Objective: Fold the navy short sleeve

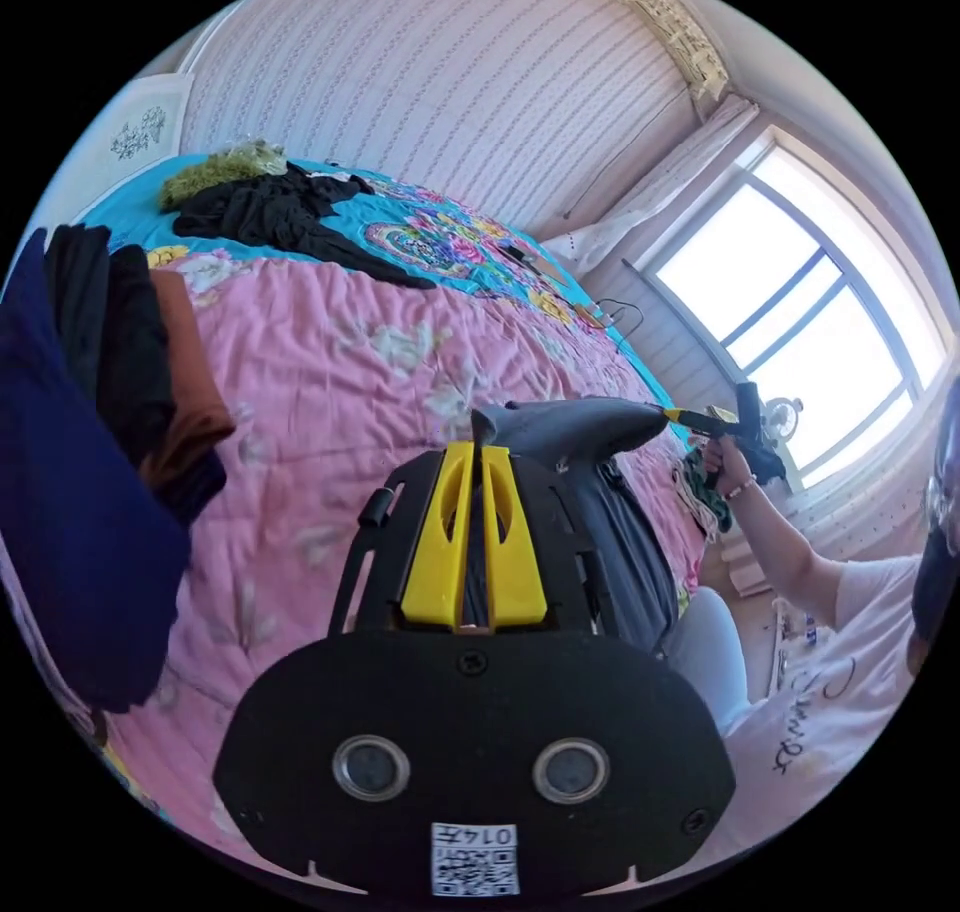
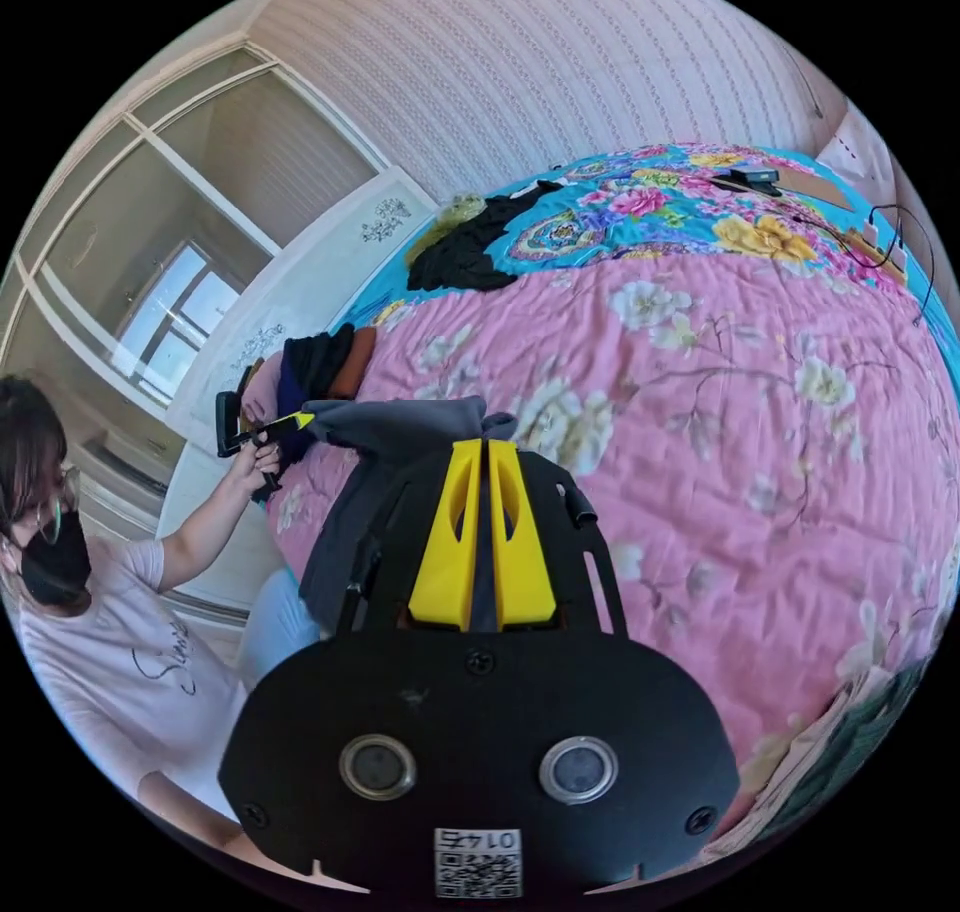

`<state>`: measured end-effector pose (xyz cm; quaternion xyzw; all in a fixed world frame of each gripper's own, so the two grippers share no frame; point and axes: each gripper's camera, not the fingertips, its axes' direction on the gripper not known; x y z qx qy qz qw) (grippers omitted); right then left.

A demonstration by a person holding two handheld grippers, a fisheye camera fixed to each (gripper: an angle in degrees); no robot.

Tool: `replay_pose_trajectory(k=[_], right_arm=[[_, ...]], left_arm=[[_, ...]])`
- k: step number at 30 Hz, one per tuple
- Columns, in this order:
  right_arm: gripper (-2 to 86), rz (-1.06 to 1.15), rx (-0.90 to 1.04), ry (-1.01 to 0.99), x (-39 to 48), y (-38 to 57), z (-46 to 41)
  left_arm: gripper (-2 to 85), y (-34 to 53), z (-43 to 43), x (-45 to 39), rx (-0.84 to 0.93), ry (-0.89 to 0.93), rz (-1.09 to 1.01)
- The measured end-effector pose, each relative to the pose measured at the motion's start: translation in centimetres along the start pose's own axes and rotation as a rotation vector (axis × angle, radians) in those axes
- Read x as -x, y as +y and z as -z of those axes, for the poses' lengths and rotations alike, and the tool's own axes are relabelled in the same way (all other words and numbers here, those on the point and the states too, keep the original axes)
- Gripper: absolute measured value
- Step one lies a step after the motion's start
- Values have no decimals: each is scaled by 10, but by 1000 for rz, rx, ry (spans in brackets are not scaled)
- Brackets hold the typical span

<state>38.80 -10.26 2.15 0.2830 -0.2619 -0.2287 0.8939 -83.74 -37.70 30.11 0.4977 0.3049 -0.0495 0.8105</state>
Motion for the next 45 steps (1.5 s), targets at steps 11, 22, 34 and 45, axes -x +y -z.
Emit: replay_pose_trajectory(k=[11,22,34,45], right_arm=[[2,-135,284,-4,11,183,-3],[-2,-119,272,84,18,227,15],[11,-103,139,15,23,246,40],[78,78,120,35,67,216,-12]], left_arm=[[-10,190,8,-22,190,38,143],[13,222,-1,-43,249,-96,138],[33,206,8,-78,151,-166,63],[69,166,-112,-122,204,-49,-60]])
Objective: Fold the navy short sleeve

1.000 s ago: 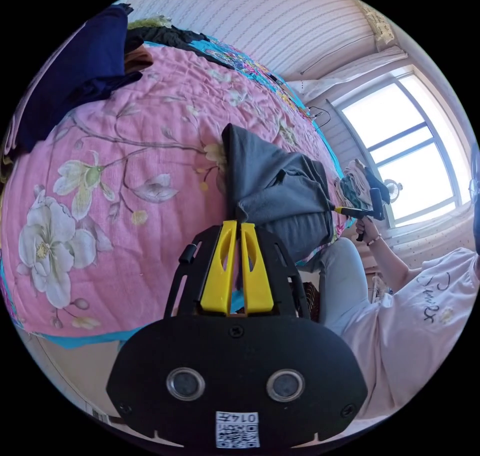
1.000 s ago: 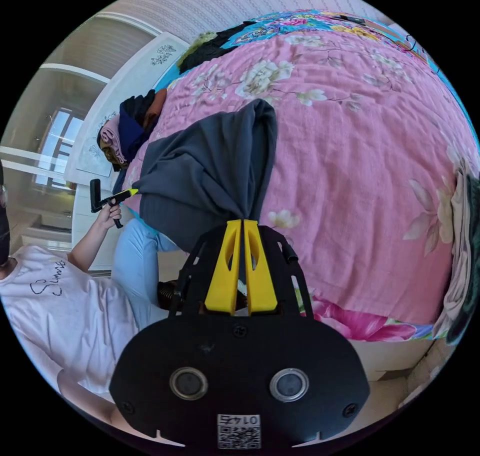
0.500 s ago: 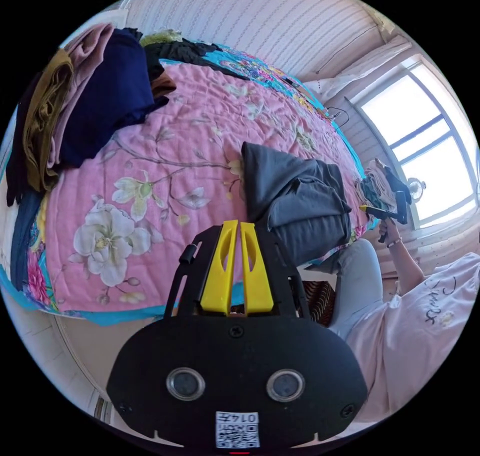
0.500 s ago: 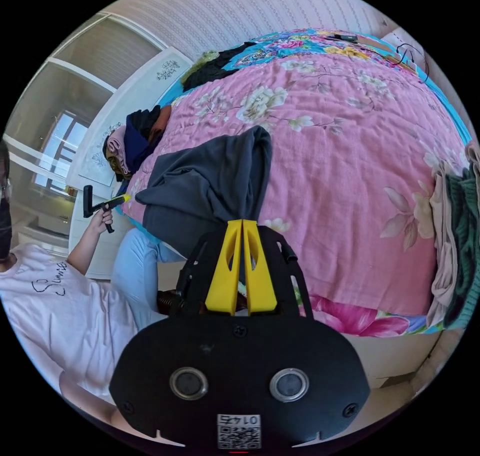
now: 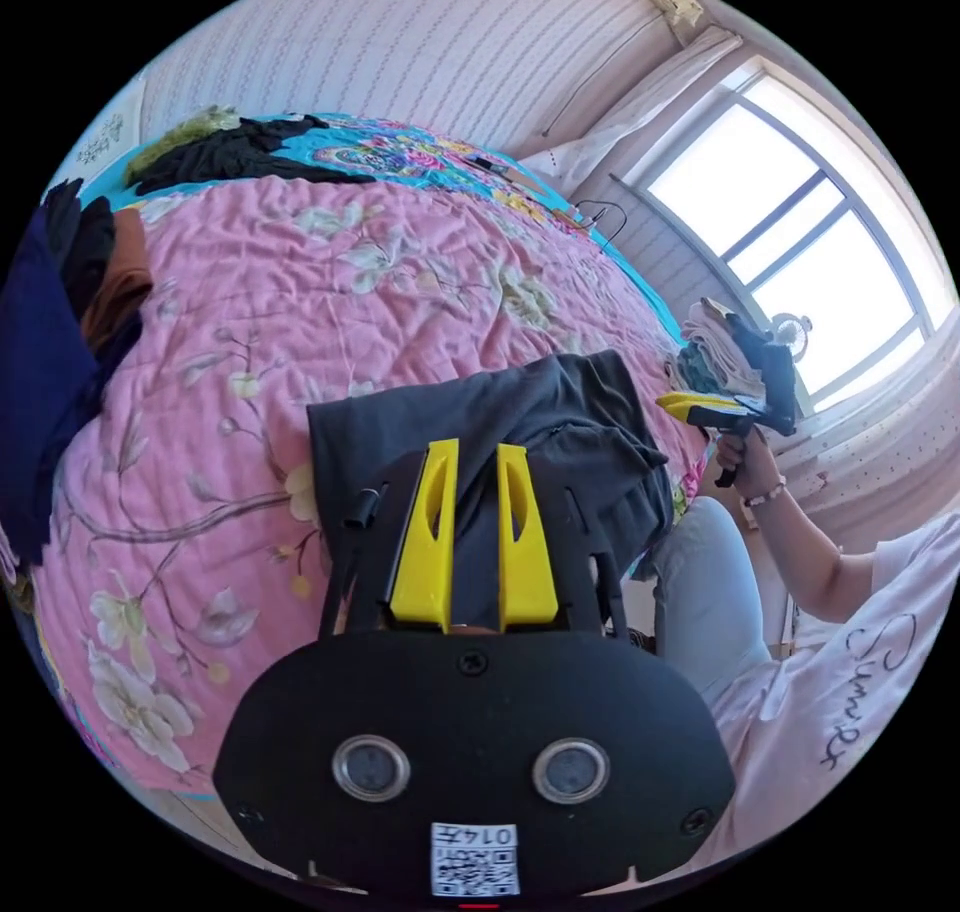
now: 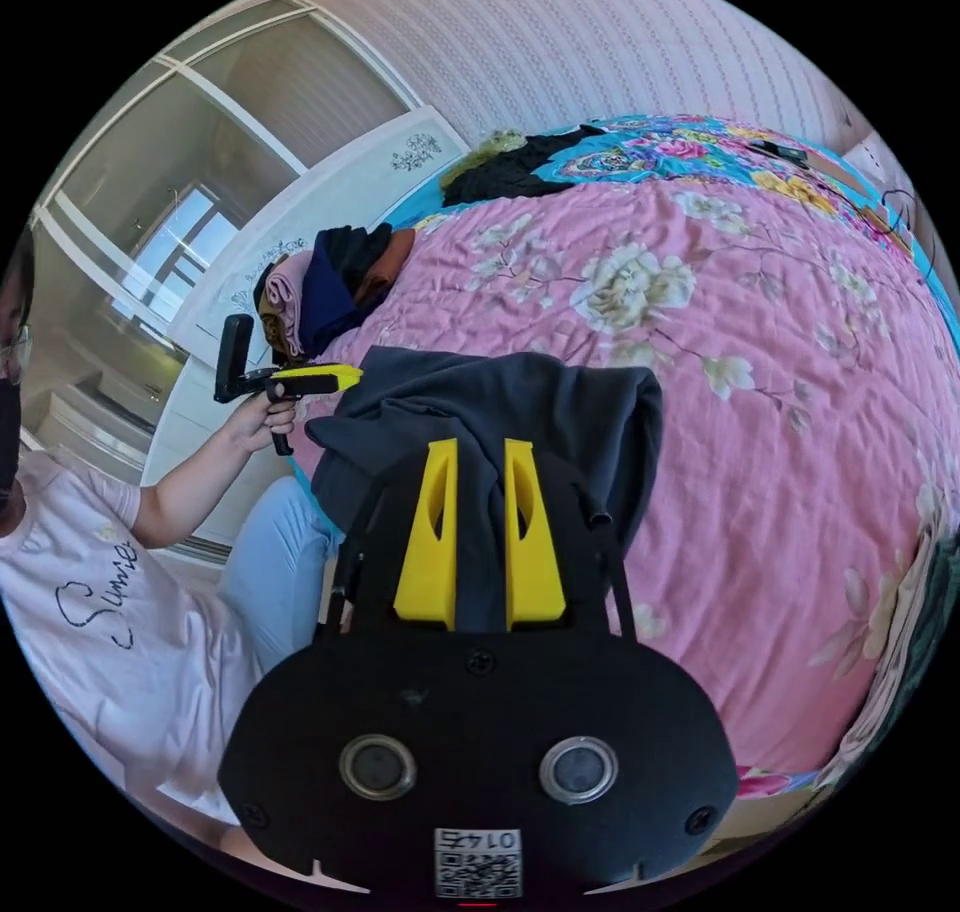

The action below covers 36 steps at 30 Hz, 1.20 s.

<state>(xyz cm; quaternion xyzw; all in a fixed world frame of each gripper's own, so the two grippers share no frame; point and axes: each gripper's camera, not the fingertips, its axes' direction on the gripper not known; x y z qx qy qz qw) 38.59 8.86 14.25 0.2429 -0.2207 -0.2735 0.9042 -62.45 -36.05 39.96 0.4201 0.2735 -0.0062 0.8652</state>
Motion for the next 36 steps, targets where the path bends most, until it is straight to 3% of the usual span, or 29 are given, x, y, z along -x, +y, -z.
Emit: replay_pose_trajectory(k=[5,9,15,20,24,28,32,36], right_arm=[[109,11,107,5,8,-17,-51],[109,5,234,-24,11,-16,-80],[69,23,201,8,21,12,-68],[16,16,180,-40,20,24,-70],[9,72,138,-139,28,35,-56],[7,210,297,-239,52,61,-54],[13,228,550,-213,66,91,-74],[23,217,524,-197,72,89,-74]], left_arm=[[89,-4,-62,-3,126,49,36],[91,2,-77,-8,123,56,52],[79,25,-59,-22,7,73,30],[31,33,-108,-33,148,2,-17],[4,48,-94,-40,93,52,-30],[4,90,-76,-64,125,152,-154],[30,141,-87,-64,245,213,-98],[44,155,-89,-67,241,202,-61]])
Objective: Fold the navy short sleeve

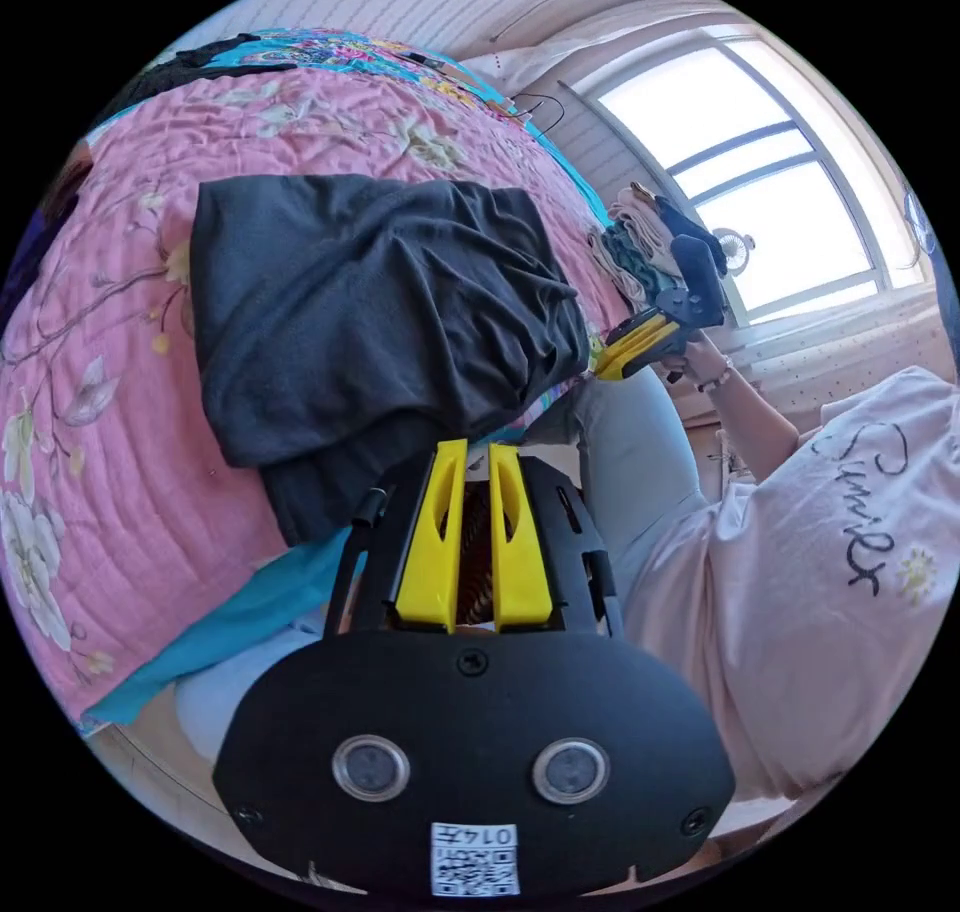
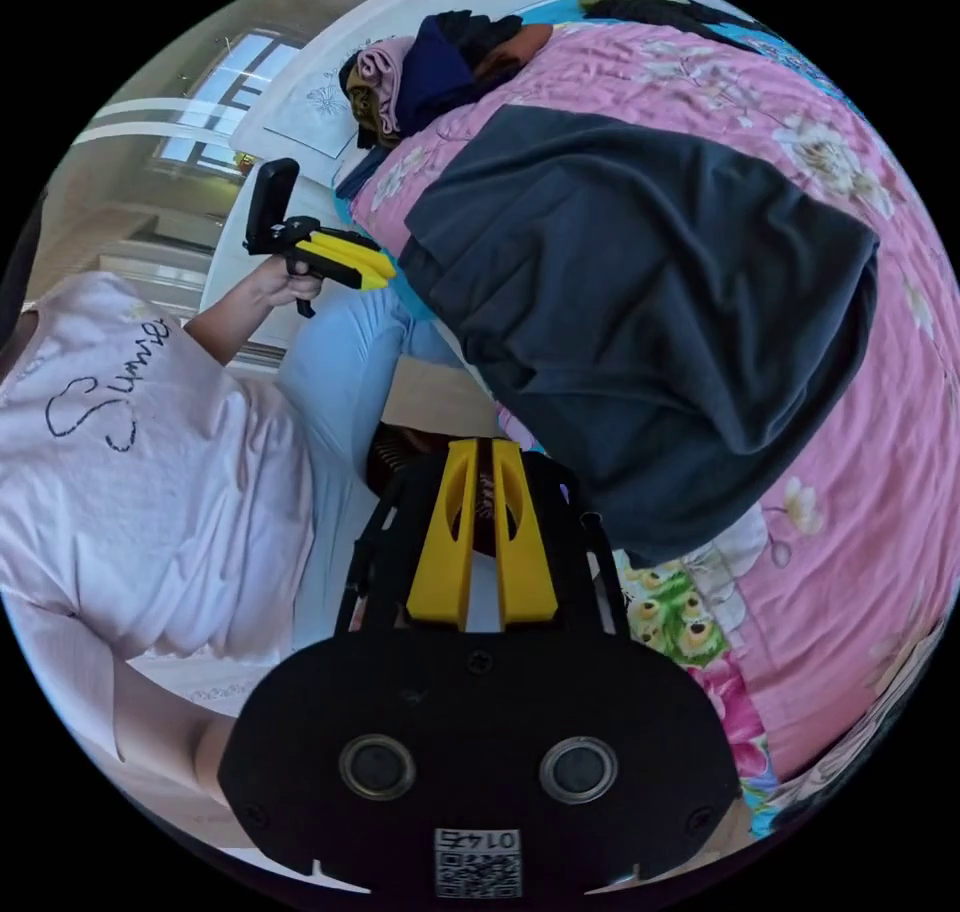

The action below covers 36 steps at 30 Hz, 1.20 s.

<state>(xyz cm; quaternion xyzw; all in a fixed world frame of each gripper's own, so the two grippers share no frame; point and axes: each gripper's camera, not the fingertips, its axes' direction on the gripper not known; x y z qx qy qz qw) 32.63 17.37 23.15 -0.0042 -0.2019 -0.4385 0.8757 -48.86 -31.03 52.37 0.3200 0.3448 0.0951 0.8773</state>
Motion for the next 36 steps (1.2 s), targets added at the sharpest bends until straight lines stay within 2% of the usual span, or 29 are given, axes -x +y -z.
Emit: replay_pose_trajectory(k=[3,7,9,11,13,16,24,27,30,34,36], right_arm=[[40,-90,-91,134,-2,-11,8],[79,-409,-355,311,-18,6,34],[87,-508,-443,322,-27,18,38],[79,-569,-398,242,-47,17,26],[33,-572,-353,178,-56,16,17],[20,-595,-385,181,-50,28,26],[31,-608,-318,191,-55,31,19],[42,-630,-364,291,-37,27,25],[39,-515,-373,364,0,9,19],[59,-338,-285,145,25,-35,-25],[63,-321,-203,173,29,-52,-48]], left_arm=[[49,-9,-7,-11,-27,-89,-38],[53,-18,-8,-14,-136,-173,-41],[55,-19,-13,-9,-150,-192,-28],[61,-20,-35,3,-122,-194,5],[63,-21,-56,12,-73,-189,27],[52,-17,-76,16,-37,-165,44],[43,-10,-111,10,-2,-161,14],[49,-7,-108,0,-18,-172,-6],[54,-4,-110,-20,-38,-193,-65],[77,-8,-151,-37,22,-204,-107],[70,-9,-170,-39,40,-201,-111]])
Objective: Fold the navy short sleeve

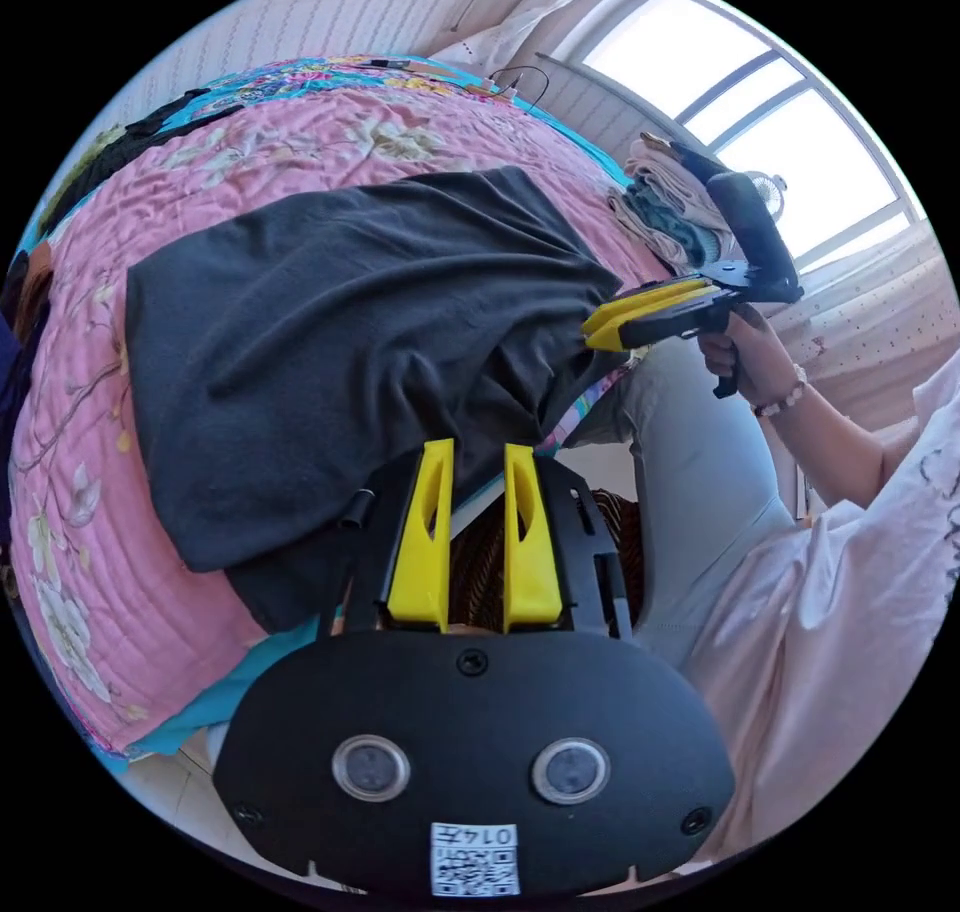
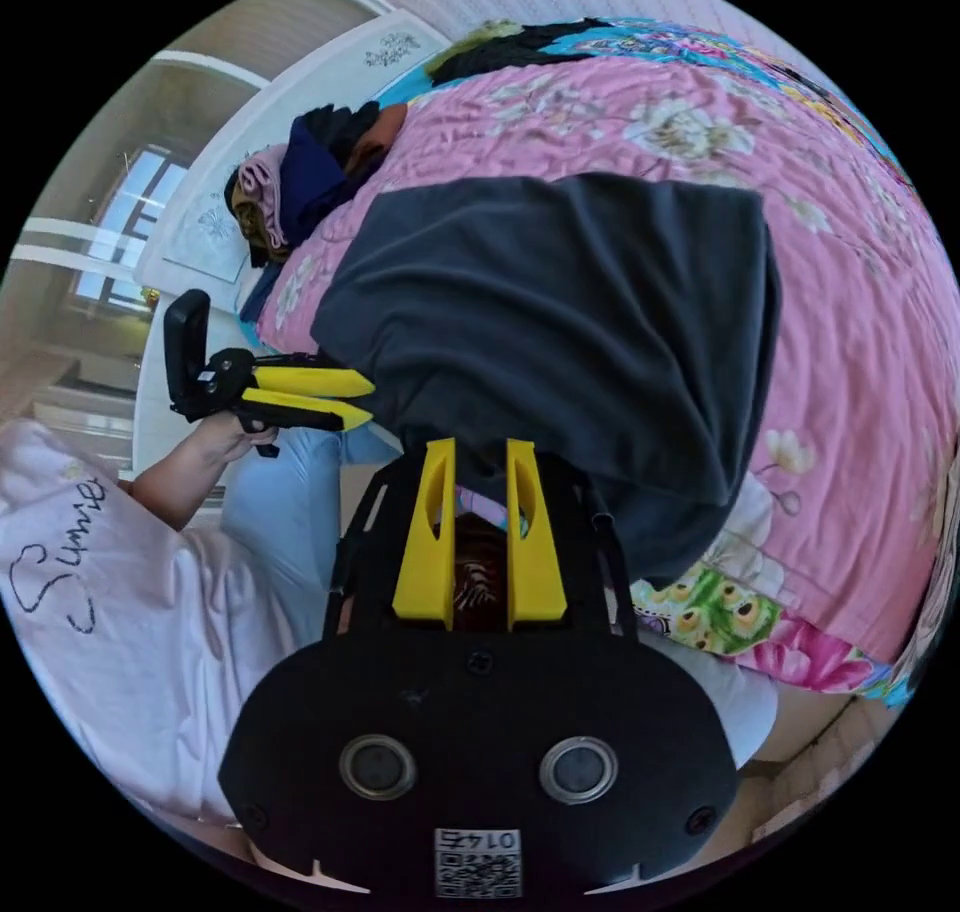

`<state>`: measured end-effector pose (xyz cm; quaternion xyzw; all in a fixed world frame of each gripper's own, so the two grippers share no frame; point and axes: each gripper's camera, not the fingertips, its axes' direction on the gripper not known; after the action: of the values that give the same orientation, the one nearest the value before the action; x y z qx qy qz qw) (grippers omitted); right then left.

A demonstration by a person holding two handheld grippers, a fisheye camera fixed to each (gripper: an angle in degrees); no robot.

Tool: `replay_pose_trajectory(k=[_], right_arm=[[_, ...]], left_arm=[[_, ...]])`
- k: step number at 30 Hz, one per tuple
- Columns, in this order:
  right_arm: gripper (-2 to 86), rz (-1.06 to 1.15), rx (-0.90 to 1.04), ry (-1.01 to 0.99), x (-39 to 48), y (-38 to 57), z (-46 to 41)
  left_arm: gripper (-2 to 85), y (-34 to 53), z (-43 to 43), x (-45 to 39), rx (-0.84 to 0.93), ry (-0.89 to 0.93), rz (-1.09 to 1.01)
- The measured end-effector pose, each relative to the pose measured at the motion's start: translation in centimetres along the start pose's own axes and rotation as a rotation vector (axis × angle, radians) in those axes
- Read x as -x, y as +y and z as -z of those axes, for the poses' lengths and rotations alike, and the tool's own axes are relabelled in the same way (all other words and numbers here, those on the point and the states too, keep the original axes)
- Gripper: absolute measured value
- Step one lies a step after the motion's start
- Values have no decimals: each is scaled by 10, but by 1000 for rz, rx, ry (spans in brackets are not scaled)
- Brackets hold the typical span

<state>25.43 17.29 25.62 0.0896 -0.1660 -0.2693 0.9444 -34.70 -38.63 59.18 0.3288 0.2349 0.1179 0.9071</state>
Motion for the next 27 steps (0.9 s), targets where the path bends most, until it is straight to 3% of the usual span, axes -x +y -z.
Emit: replay_pose_trajectory(k=[2,5,18,22,27], right_arm=[[24,7,71,93,9,-6,-16],[10,19,87,77,14,-4,-11],[-1,58,254,118,27,-14,-18],[-3,134,138,153,40,-32,3],[-4,287,-52,210,65,-101,21]], left_arm=[[22,1,-17,-5,28,-56,2],[-5,7,-22,-11,25,-54,-12],[-5,40,-52,-24,104,22,-24],[13,49,-51,-42,137,-4,-78],[-2,30,-51,-78,6,-101,-207]])
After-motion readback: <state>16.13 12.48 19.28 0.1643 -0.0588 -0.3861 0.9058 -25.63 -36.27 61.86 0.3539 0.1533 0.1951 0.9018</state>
